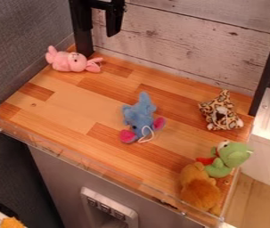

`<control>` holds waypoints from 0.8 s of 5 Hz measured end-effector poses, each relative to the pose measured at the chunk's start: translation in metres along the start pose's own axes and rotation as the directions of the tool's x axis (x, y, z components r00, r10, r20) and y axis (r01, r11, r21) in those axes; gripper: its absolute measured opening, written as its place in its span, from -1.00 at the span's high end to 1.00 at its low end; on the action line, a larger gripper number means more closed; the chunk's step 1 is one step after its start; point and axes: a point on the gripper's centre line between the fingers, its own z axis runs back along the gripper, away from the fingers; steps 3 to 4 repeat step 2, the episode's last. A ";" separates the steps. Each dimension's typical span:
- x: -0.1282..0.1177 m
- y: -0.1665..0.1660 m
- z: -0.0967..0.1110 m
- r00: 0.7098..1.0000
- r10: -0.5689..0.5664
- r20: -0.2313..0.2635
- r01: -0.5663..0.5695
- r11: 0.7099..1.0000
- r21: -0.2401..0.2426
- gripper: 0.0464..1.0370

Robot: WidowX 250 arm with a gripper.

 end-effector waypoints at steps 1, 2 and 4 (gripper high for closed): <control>0.003 0.004 -0.008 0.991 -0.129 -0.026 0.129 0.992 -0.007 -0.92; 0.008 0.022 -0.007 0.952 -0.305 -0.022 0.306 0.952 0.000 -0.92; 0.008 0.022 -0.007 0.952 -0.305 -0.022 0.306 0.952 0.000 -0.92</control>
